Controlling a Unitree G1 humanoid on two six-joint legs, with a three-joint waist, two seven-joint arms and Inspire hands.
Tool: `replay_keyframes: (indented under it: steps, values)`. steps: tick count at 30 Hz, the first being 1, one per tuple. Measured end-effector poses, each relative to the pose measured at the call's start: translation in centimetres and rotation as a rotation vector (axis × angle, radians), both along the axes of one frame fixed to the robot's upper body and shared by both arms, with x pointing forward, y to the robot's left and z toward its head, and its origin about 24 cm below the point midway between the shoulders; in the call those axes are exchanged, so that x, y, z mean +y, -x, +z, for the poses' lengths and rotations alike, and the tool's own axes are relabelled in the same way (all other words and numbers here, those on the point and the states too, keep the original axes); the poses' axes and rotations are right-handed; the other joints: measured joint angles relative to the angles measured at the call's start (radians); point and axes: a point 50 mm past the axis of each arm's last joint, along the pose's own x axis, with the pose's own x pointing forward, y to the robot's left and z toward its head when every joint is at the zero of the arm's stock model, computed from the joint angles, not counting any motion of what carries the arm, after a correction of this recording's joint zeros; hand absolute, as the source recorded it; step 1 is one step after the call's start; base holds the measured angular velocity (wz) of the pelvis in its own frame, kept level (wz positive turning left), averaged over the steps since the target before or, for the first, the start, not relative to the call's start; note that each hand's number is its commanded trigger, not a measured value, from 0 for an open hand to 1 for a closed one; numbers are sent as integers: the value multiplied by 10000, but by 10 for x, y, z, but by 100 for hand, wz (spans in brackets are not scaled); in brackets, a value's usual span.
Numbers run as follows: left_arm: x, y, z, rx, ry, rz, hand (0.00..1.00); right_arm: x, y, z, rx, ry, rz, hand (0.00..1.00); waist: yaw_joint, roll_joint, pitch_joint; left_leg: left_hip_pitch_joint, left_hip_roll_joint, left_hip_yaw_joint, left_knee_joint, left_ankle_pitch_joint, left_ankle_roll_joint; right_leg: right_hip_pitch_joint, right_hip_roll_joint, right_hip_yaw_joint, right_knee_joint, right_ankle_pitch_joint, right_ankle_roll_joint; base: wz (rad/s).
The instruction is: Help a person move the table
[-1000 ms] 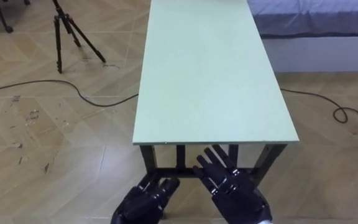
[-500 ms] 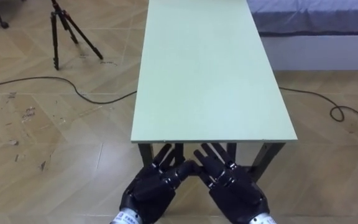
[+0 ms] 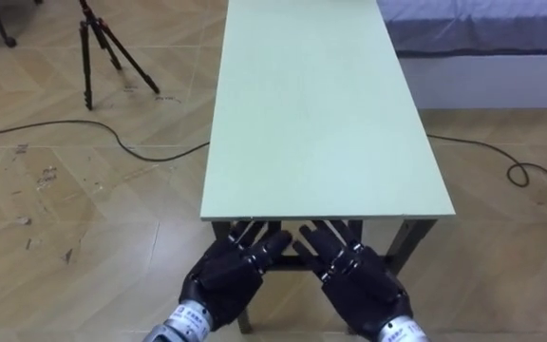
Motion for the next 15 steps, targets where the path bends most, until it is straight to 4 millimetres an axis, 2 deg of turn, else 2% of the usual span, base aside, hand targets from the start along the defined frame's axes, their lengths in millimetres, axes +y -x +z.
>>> replay_keyframes:
  steps: [2,5,10,15]
  values:
    - [7,-4,-7,507,64,401,0,-3,0,-2,127,-136,-212,0,-14,110,-42,10,1,5,19,0,1,15,-1,-21,1,0,0,0]
    - [11,-7,-11,988,269,785,0,-12,-4,-6,461,-249,-718,0,-14,161,-54,69,-6,18,33,1,0,105,14,-5,1,0,-1,0]
    - [21,-9,-11,1350,678,1561,0,-26,-7,-5,701,-588,-1659,0,-46,174,-62,80,-3,16,47,2,-2,131,22,-38,5,1,-2,0]
    - [21,-8,-12,1657,1111,1811,0,-28,-11,-5,764,-612,-1850,0,-76,167,-58,90,-3,59,45,2,-2,123,12,-32,-2,1,-2,0]
